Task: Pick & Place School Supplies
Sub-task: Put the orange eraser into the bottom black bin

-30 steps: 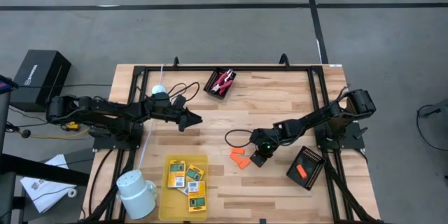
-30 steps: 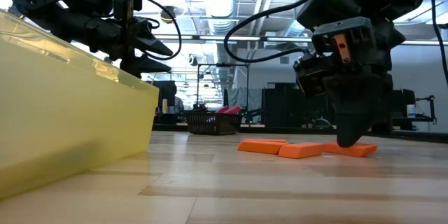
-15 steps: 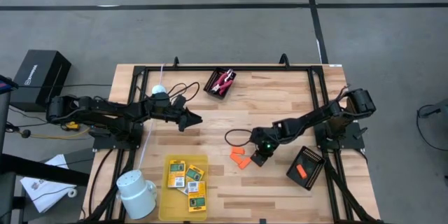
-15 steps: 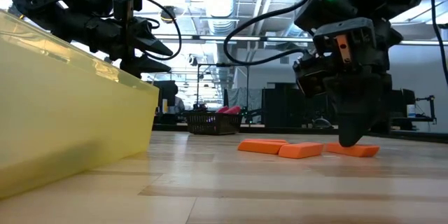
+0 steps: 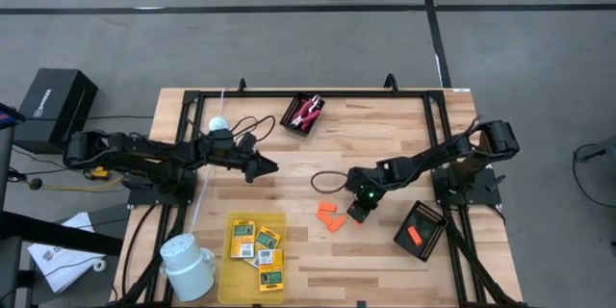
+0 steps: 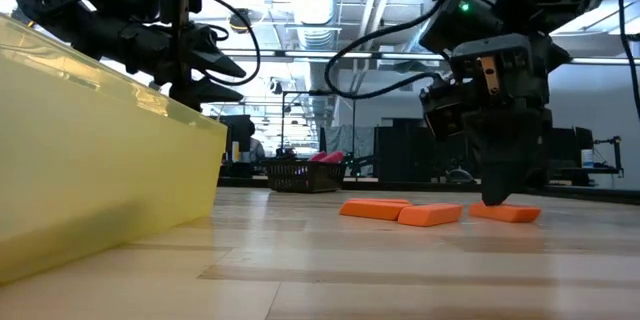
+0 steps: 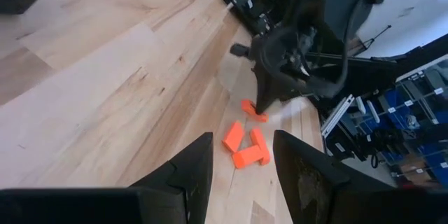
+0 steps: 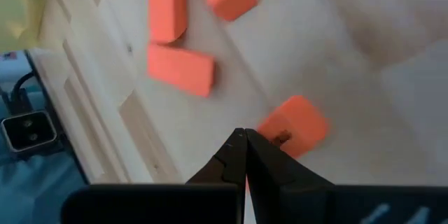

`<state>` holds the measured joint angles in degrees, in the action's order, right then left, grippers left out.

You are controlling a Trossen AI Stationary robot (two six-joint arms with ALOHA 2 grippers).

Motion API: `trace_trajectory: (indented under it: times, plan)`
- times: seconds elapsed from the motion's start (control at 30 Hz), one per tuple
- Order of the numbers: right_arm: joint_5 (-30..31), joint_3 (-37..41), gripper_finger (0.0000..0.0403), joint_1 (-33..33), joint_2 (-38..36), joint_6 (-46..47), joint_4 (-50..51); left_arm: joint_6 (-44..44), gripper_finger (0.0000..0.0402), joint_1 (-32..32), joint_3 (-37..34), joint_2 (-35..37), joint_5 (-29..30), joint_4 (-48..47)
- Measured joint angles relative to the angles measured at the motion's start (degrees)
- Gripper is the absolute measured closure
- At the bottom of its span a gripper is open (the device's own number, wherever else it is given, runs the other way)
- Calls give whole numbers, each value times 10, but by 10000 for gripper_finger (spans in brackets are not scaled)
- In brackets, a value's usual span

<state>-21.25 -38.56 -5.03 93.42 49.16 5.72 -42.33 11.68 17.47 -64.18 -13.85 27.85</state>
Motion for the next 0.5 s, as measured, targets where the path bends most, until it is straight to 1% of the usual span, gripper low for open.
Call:
trace_trajectory:
  times: [0.07,0.17,0.33,0.5]
  plan:
    - [25,2,403,9,-22,-7,3,0,257,-2,0,0,0,0]
    - [34,1,403,26,-51,-14,16,0,257,-2,0,0,0,0]
    - [8,1,403,37,-59,-33,30,1,257,-1,0,0,0,0]
    - [-15,-1,403,21,-30,-33,23,2,257,-1,0,0,4,0]
